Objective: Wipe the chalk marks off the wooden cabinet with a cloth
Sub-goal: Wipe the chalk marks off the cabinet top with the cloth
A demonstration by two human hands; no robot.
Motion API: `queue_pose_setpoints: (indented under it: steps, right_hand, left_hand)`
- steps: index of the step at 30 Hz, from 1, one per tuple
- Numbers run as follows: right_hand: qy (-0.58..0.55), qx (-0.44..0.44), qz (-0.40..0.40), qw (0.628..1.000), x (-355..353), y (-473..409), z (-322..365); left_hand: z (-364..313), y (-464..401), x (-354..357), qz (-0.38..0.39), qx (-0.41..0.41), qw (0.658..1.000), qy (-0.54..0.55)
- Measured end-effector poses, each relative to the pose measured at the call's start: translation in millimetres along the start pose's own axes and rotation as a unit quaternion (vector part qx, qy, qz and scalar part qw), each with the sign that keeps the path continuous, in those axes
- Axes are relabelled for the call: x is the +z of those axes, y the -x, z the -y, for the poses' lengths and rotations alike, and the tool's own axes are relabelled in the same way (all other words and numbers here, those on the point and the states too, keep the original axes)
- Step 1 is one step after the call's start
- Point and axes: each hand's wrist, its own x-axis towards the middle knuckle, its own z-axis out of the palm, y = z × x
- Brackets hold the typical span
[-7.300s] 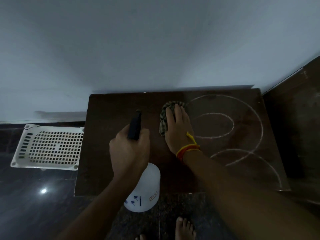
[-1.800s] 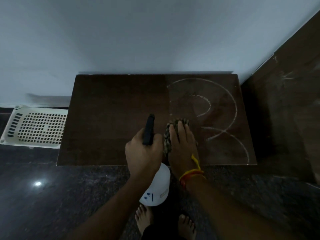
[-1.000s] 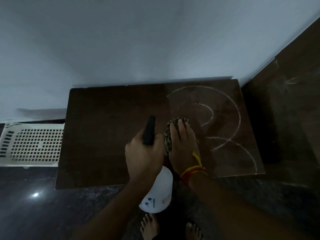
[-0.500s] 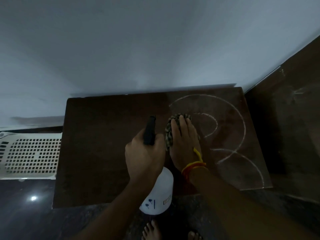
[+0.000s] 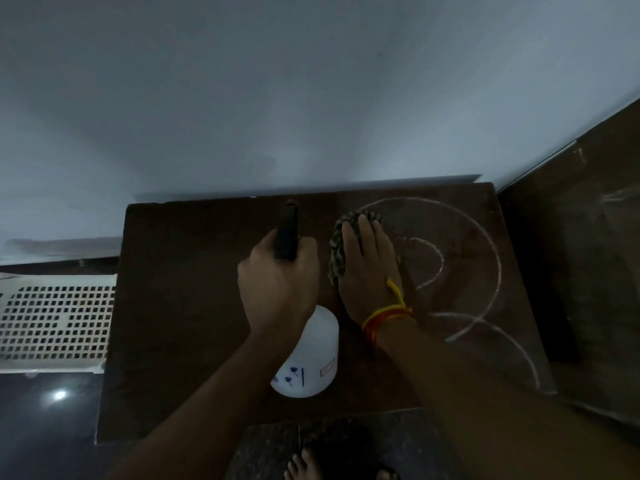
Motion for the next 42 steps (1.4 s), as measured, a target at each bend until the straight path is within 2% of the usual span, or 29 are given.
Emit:
queue_pose_setpoints:
  steps: [4, 11, 18, 24, 33, 38, 42]
  right_hand:
    - [-0.002, 0.013, -0.006, 1.000, -0.9, -44.4, -1.8]
    - [-0.009, 0.011, -0.006, 1.000, 1.3, -15.5, 6.3]
    - [-0.007, 0.009, 0.000, 1.000, 2.0, -61.1, -1.0]
    - [-0.011, 0.009, -0.001, 1.000, 0.4, -26.6, 6.0]
    - [-0.004, 0.005, -0.011, 1.000, 2.9, -49.9, -0.7]
    - [-0.004, 0.000, -0.011, 1.000, -1.3, -14.0, -2.0]
    - [0.001, -0.008, -0.005, 1.000, -0.9, -32.5, -10.4]
  left_hand:
    - [0.9, -3.2, -3.3, 0.002, 0.011, 1.000, -0.014]
    - [2.1, -1.4, -4.3, 0.015, -0.008, 1.000, -0.012]
    - [2.9, 0.8, -5.5, 0.027, 0.002, 0.999, -0.020]
    - [6.2, 7.0, -8.4, 0.027, -0.005, 0.999, -0.022]
    - [4.1, 7.1, -10.8, 0.016, -0.023, 1.000, -0.010]
    - [3.7, 11.7, -8.7, 0.021, 0.000, 1.000, -0.011]
    - [3.0, 15.3, -2.9, 0.021, 0.007, 1.000, -0.009]
